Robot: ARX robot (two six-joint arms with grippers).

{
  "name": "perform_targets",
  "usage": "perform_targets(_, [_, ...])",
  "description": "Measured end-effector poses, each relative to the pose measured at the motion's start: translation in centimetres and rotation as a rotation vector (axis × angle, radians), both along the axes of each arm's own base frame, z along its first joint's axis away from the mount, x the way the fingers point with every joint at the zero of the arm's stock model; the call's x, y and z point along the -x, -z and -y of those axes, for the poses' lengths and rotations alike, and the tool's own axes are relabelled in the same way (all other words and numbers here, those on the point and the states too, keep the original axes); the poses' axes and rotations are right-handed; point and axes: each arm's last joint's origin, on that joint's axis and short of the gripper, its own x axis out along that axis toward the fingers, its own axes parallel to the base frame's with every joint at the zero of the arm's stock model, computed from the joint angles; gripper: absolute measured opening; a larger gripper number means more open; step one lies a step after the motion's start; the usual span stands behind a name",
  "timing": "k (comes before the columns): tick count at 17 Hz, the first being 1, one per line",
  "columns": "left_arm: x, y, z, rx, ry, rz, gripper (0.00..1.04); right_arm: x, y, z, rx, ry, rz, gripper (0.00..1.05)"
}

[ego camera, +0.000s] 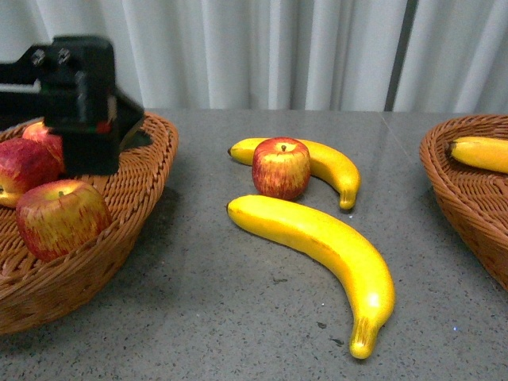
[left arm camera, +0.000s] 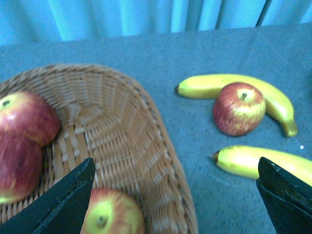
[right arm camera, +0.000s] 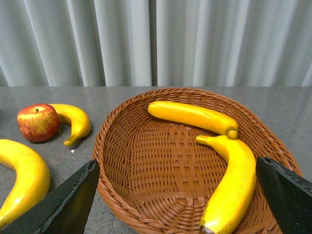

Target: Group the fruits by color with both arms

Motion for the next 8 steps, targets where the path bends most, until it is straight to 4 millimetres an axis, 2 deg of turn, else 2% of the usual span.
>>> perform_targets(2, [-2.4, -0.3, 1.5, -0.030, 0.062, 0.015, 0.98, 0.0, 0.0, 0.0, 0.000, 0.000, 0.000, 0.98])
perform_targets(6, [-7.4, 0.5, 4.3, -0.077, 0.205, -0.027, 0.98, 0.0, 0.0, 0.0, 0.000, 0.000, 0.000, 0.98])
perform_targets(8, [-10.2, 0.8, 6.4, -0.076, 0.290, -0.047, 0.98, 0.0, 0.0, 0.0, 0.000, 0.000, 0.000, 0.98])
